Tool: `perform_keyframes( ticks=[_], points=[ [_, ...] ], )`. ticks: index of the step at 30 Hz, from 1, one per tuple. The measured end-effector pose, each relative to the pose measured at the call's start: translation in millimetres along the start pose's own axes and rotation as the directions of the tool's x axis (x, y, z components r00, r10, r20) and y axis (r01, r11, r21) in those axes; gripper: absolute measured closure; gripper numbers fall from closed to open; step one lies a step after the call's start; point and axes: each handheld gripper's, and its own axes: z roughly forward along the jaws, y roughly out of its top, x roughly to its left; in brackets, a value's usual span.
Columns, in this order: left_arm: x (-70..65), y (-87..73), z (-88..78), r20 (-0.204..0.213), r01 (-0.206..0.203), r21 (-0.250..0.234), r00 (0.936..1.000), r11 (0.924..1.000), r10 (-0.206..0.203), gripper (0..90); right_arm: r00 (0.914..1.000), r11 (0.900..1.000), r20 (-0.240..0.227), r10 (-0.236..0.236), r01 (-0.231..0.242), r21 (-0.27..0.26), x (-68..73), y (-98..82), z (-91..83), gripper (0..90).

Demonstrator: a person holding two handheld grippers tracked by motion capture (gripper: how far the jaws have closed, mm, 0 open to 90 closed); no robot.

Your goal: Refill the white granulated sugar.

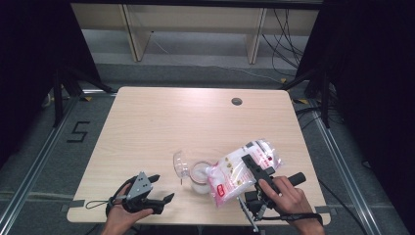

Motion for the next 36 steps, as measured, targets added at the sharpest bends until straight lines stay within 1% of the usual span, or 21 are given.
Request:
perform_keyframes(
  ticks=[4,5,10,11,12,13,14,16,18,19,20,22,23,24,25,26,27,28,34,35,36],
  points=[
    [-0.1,-0.1,0.2,0.001,0.002,0.0,1.0,1.0,-0.002,19.5,1.0,1.0,-0.006,0.005,-0.005,0.001,1.1,0.3,0.5,61.8],
    [-0.1,-0.1,0.2,0.0,0.003,0.0,1.0,1.0,-0.003,19.5,0.9994,0.999,-0.014,0.032,-0.032,0.01,3.1,0.1,0.4,61.8],
    [-0.1,-0.2,0.4,0.001,0.004,-0.001,1.0,1.0,-0.004,19.5,0.9992,0.999,-0.017,0.036,-0.036,0.009,3.5,0.2,0.5,61.8],
    [-0.1,-0.1,0.3,0.001,0.004,0.0,1.0,1.0,-0.004,19.6,0.9993,0.999,-0.019,0.034,-0.034,0.008,3.5,0.2,0.4,61.9],
    [-0.1,-0.1,0.1,0.0,0.003,-0.001,1.0,1.0,-0.003,19.5,0.9999,1.0,-0.012,0.008,-0.008,-0.002,1.6,0.4,0.7,61.9],
    [-0.2,0.0,0.0,0.0,0.004,-0.001,1.0,1.0,-0.004,19.5,0.9999,1.0,-0.013,0.007,-0.007,-0.001,1.6,0.4,0.7,61.9],
    [-0.1,0.0,-0.1,0.0,0.002,-0.001,1.0,1.0,-0.002,19.5,0.9993,1.0,-0.021,0.03,-0.03,0.007,3.5,0.3,0.6,61.9],
    [-0.2,-0.1,0.1,0.0,0.009,-0.002,1.0,1.0,-0.009,19.5,0.9997,1.0,-0.025,0.006,-0.006,0.005,1.3,0.6,0.7,62.0],
    [-0.2,-0.2,0.0,0.0,0.009,-0.001,1.0,1.0,-0.009,19.5,0.9992,0.999,-0.024,0.032,-0.032,0.008,3.7,0.4,0.7,62.1],
    [-0.3,-0.2,0.1,0.0,0.009,-0.001,1.0,1.0,-0.009,19.5,0.9998,1.0,-0.02,0.01,-0.01,0.0,2.0,0.6,1.0,62.2],
    [-0.4,-0.1,0.0,0.0,0.008,-0.001,1.0,1.0,-0.008,19.5,0.9992,0.999,-0.023,0.032,-0.032,0.01,3.3,0.8,0.3,62.2],
    [-0.4,-0.1,0.0,0.0,0.008,-0.001,1.0,1.0,-0.008,19.5,0.9999,1.0,-0.012,0.007,-0.007,-0.006,1.1,0.4,0.4,62.4],
    [-0.4,-0.2,0.1,-0.001,0.007,-0.001,1.0,1.0,-0.007,19.5,0.9995,1.0,-0.018,0.027,-0.027,0.006,2.3,0.5,-0.2,62.4],
    [-0.3,-0.2,0.2,0.0,0.009,-0.001,1.0,1.0,-0.009,19.5,0.9995,1.0,-0.02,0.025,-0.025,0.007,2.1,0.4,-0.2,62.5],
    [-0.2,-0.2,0.3,0.0,0.009,-0.001,1.0,1.0,-0.009,19.5,0.9999,1.0,-0.009,0.01,-0.01,-0.003,0.9,0.2,0.3,62.6],
    [0.0,0.0,0.4,-0.001,0.009,0.0,1.0,1.0,-0.009,19.5,0.9997,1.0,-0.024,-0.001,0.001,0.003,0.1,0.0,0.1,62.6],
    [1.1,0.7,0.2,-0.004,-0.011,0.003,0.9999,0.9999,0.011,19.5,0.9997,1.0,-0.024,0.002,-0.002,0.001,0.7,-0.2,0.6,62.7],
    [0.3,0.5,0.7,0.001,0.005,0.002,1.0,1.0,-0.005,19.5,0.9992,1.0,-0.032,0.024,-0.024,0.009,3.0,-0.5,0.7,62.8],
    [0.1,0.1,0.7,0.0,0.007,0.001,1.0,1.0,-0.007,19.5,0.999,1.0,-0.038,0.024,-0.024,0.009,3.3,0.2,0.3,63.0],
    [0.9,0.3,0.3,-0.004,-0.005,0.001,1.0,1.0,0.005,19.5,0.9989,1.0,-0.035,0.03,-0.03,0.009,3.2,0.2,0.0,63.1],
    [1.8,0.6,0.1,-0.001,-0.021,0.001,0.9998,0.9998,0.021,19.6,0.9996,1.0,-0.026,0.009,-0.009,0.001,1.0,0.1,0.2,63.1]
  ],
)
